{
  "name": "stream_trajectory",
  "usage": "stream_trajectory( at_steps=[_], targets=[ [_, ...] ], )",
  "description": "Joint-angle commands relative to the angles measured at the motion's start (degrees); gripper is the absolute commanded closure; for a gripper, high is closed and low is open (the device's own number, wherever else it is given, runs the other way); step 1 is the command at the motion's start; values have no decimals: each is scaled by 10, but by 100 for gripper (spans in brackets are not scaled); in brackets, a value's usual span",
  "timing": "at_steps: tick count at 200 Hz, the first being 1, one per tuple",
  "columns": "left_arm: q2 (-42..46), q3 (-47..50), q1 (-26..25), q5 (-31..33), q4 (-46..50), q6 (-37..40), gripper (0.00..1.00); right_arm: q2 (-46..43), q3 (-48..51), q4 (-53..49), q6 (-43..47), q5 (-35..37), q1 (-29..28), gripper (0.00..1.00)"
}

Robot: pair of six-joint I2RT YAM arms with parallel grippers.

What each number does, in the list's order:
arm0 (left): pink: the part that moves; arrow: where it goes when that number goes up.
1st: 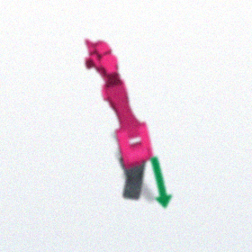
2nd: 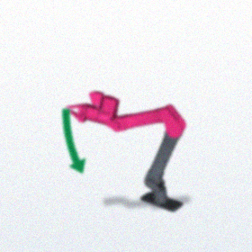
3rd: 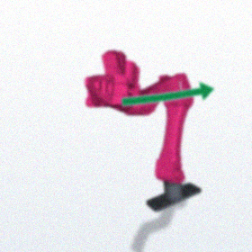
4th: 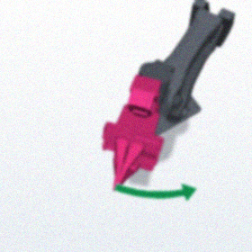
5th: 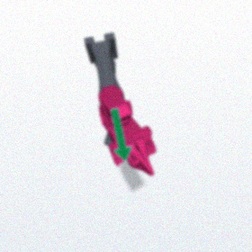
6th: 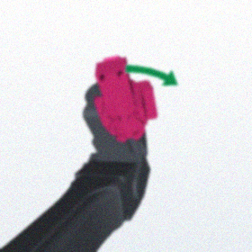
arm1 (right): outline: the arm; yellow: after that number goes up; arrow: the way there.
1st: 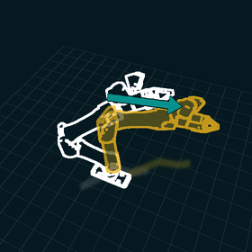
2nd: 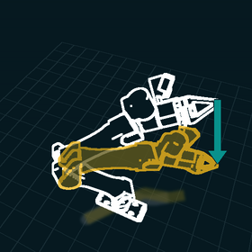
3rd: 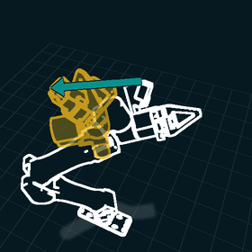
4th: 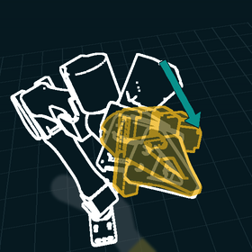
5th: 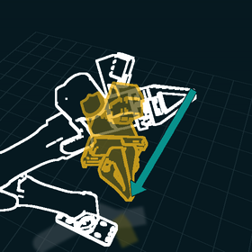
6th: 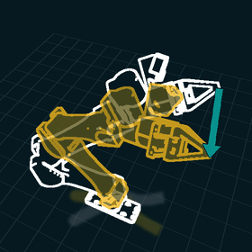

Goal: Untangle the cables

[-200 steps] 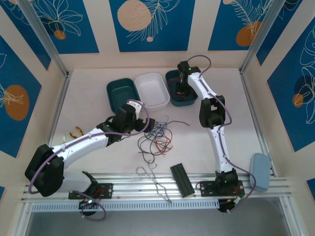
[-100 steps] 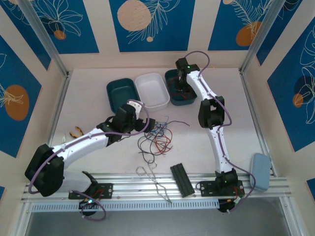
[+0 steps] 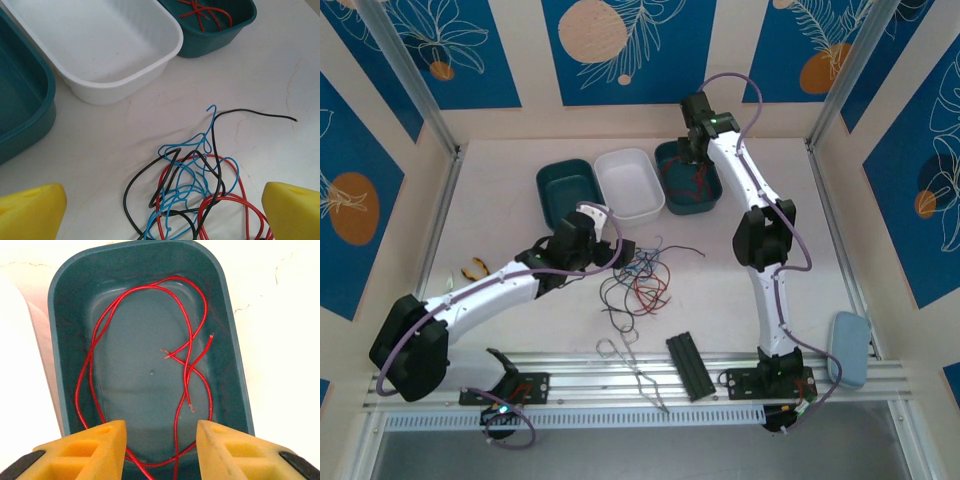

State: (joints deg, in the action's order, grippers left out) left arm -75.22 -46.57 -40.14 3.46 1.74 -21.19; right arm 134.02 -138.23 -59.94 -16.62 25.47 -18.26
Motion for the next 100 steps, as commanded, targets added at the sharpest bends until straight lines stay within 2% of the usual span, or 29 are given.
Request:
stream_trajectory(
  at_steps=[1, 23, 59, 100],
  targets=[
    [15, 5, 1, 3, -8, -14, 0, -53, 38, 2, -14, 8, -13, 57],
    [15, 5, 2, 19, 2, -34, 0, -127, 130, 34, -29, 9, -29, 53],
    [1, -5, 8, 64, 58, -78, 0, -274, 334, 92, -85, -16, -65, 48],
    [-32, -6, 19, 22, 63, -97, 1, -423, 551, 136, -161, -36, -133, 46]
  ],
)
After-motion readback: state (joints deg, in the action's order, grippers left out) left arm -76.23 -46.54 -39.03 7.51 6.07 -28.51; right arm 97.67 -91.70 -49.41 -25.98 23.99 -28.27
